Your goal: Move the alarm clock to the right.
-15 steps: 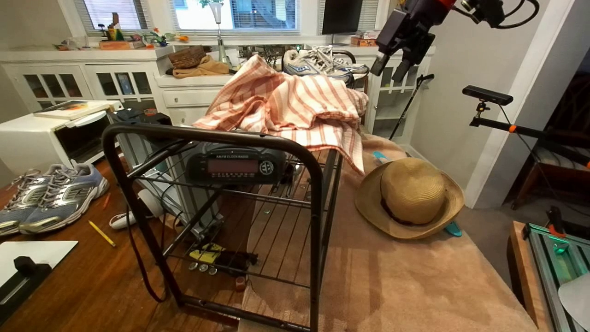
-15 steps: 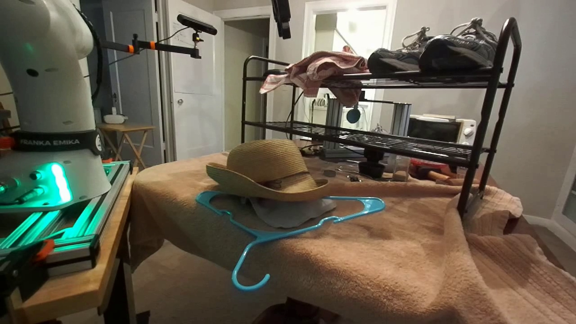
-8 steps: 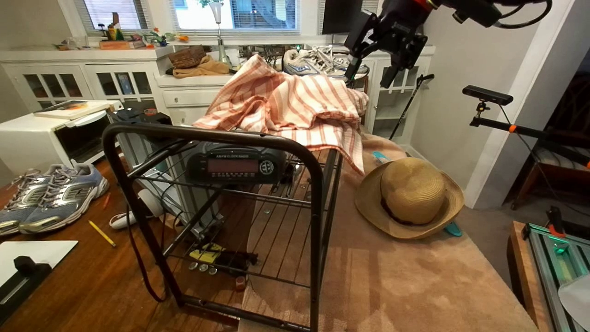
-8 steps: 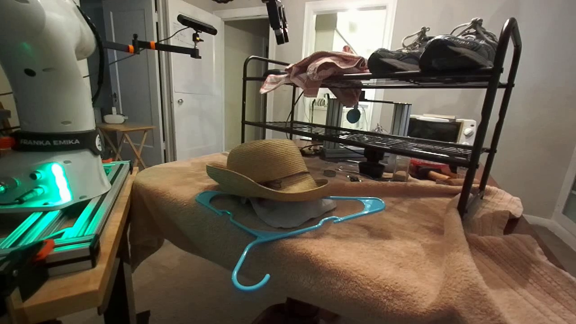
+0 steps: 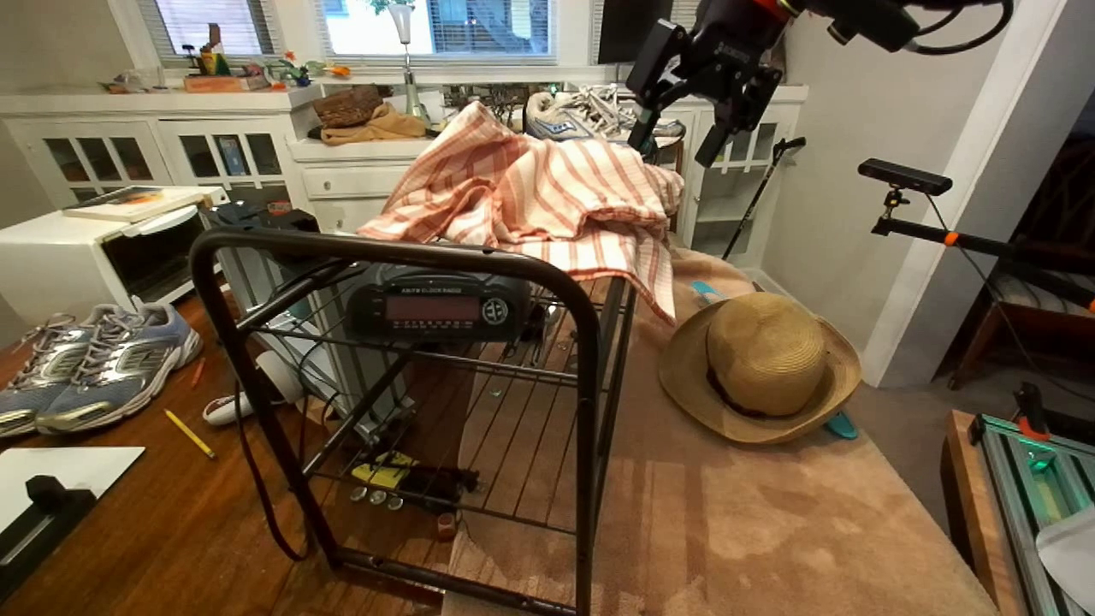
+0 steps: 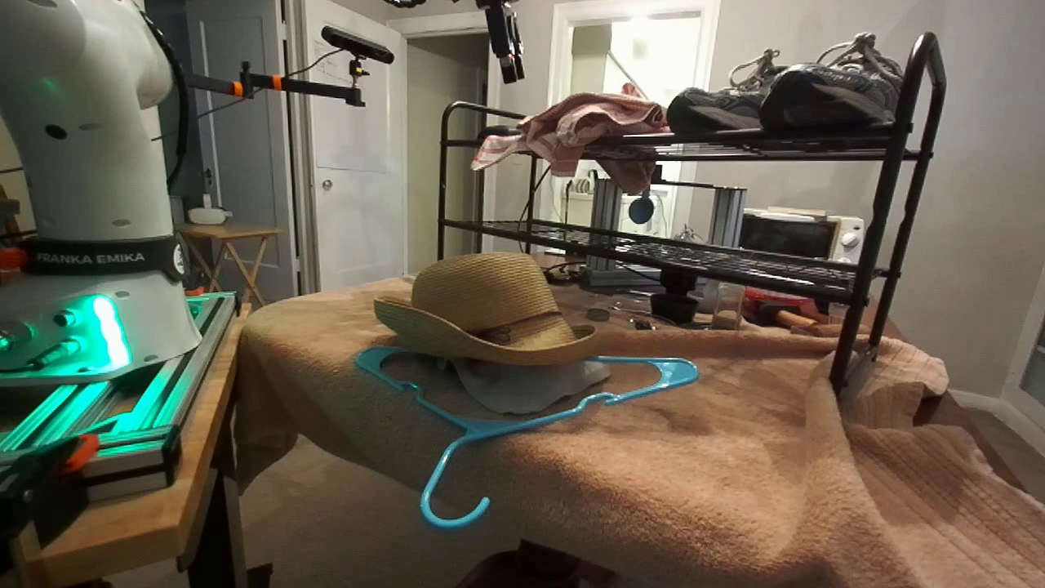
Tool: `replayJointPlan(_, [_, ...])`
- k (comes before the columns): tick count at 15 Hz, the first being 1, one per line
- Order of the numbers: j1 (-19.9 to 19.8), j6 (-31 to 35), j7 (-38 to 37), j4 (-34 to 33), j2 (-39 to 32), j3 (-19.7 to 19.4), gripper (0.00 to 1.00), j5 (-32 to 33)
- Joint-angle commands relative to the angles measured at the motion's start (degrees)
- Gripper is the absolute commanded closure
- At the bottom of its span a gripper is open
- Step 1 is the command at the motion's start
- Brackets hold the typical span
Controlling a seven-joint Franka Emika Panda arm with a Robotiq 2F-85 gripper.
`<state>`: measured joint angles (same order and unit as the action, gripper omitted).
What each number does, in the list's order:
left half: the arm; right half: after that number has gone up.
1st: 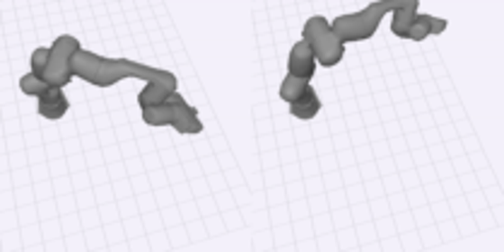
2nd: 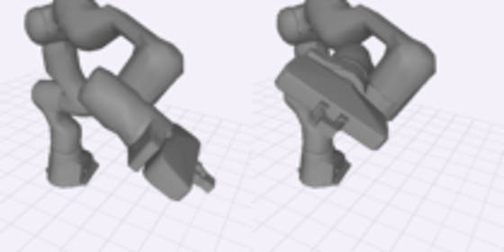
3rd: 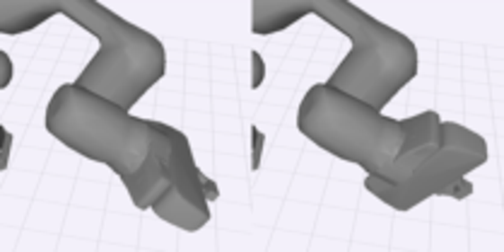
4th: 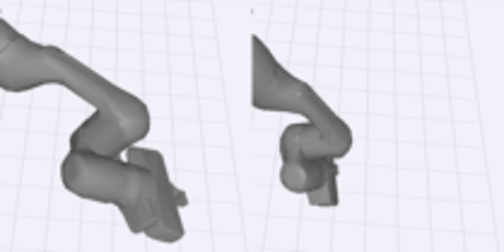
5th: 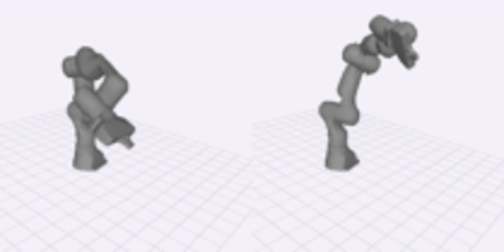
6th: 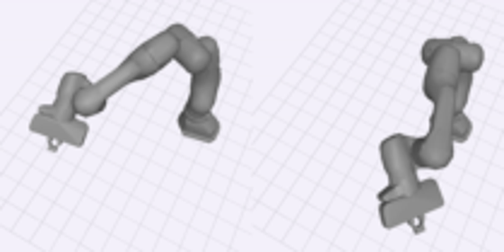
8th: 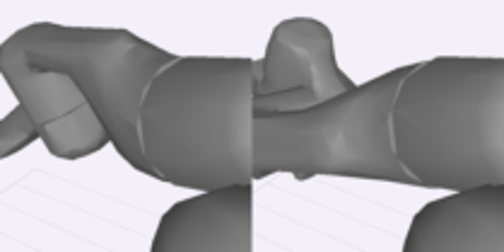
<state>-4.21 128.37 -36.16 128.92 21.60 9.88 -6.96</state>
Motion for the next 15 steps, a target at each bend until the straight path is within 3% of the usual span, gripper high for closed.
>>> replayJointPlan(1, [0.99, 0.03, -1.38, -0.30, -0.66, -0.59, 0.00, -0.02])
replayJointPlan(3, [1.49, 1.20, -3.65, -1.16, -2.39, 0.94, 0.00, 0.18])
replayJointPlan(9, [2.85, -3.14, -22.00, -9.10, -10.94, 8.01, 0.00, 10.01])
replayJointPlan(15, [7.98, -11.34, -28.93, -24.15, -23.83, 7.30, 0.00, 17.68])
